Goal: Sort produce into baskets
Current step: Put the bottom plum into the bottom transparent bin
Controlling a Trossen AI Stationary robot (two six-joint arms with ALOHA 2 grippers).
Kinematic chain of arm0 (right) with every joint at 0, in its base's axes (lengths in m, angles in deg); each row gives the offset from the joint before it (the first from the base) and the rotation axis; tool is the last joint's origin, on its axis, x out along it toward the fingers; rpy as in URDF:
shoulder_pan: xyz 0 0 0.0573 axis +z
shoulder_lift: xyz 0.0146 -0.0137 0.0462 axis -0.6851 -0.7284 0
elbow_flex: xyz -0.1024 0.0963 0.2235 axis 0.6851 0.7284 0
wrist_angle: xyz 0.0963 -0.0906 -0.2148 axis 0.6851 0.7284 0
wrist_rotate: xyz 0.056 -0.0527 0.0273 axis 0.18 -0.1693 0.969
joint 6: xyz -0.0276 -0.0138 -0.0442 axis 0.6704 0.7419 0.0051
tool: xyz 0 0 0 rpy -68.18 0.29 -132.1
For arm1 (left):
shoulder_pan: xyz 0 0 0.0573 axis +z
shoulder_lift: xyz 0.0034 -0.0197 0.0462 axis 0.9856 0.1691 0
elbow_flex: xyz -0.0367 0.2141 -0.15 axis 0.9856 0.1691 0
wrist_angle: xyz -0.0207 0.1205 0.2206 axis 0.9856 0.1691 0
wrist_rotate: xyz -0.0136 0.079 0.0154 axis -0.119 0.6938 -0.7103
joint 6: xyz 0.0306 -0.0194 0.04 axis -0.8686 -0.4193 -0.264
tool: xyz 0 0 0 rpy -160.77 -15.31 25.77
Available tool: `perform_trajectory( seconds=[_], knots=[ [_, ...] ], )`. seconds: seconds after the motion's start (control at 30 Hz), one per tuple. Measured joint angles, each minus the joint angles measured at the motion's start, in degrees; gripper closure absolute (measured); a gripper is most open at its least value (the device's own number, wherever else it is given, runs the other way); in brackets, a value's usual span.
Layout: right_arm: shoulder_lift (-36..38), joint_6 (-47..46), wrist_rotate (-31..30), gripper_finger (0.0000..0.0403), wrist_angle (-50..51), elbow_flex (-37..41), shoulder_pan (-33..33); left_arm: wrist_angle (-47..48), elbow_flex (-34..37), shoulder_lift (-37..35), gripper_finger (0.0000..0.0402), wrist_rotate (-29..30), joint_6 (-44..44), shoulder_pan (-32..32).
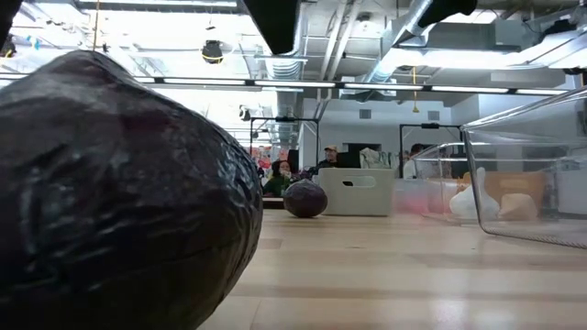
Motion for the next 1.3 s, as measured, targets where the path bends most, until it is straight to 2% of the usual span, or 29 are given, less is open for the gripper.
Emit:
perform_trajectory(
  seconds=[0.2,0.37,0.5,0.77,0.87,1.3],
  knots=[
    [0.0,0.0,0.0,0.0053,0.0,0.0,0.0,-0.1,0.0,0.0,0.0008,0.3,6.1,-2.3],
    [0.0,0.0,0.0,0.0053,0.0,0.0,0.0,-1.2,1.3,0.0,0.0008,6.6,9.1,-4.6],
    [0.0,0.0,0.0,0.0053,-0.1,0.0,0.0,-2.3,4.1,0.1,0.0008,9.5,11.3,-5.7],
    [0.0,0.0,0.0,0.0053,-0.3,0.0,0.0,-9.0,11.1,0.0,0.0008,8.6,12.2,-7.5],
    [0.0,0.0,0.0,0.0053,-0.3,0.0,0.0,-9.8,11.3,0.2,0.0008,7.6,13.0,-7.8],
    [0.0,0.0,0.0,0.0053,-0.3,0.0,0.0,-11.8,11.1,0.6,0.0008,11.1,13.6,-8.2]
  ],
)
